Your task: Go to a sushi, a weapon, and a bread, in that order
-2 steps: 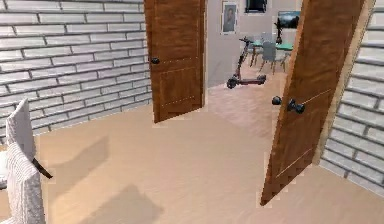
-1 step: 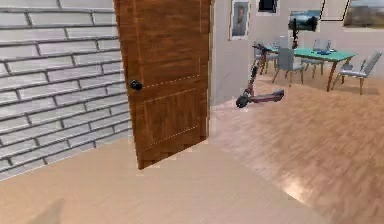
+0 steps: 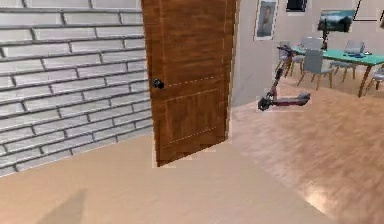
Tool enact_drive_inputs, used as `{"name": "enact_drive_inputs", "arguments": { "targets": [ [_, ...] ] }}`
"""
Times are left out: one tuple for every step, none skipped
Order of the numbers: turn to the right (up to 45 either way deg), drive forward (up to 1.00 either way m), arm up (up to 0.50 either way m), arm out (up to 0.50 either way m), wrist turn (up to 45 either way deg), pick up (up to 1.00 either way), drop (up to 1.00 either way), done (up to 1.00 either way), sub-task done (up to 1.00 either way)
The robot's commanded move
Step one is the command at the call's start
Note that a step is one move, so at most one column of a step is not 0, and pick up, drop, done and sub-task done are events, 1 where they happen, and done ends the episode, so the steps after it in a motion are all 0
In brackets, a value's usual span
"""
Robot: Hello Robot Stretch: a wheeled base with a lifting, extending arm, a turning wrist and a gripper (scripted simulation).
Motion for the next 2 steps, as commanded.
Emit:
{"name": "enact_drive_inputs", "arguments": {
  "targets": [
    [0.0, 0.85, 0.00, 0.00, 0.0, 0.00, 0.00, 0.00, 0.00],
    [45.0, 0.00, 0.00, 0.00, 0.0, 0.00, 0.00, 0.00, 0.00]
  ]
}}
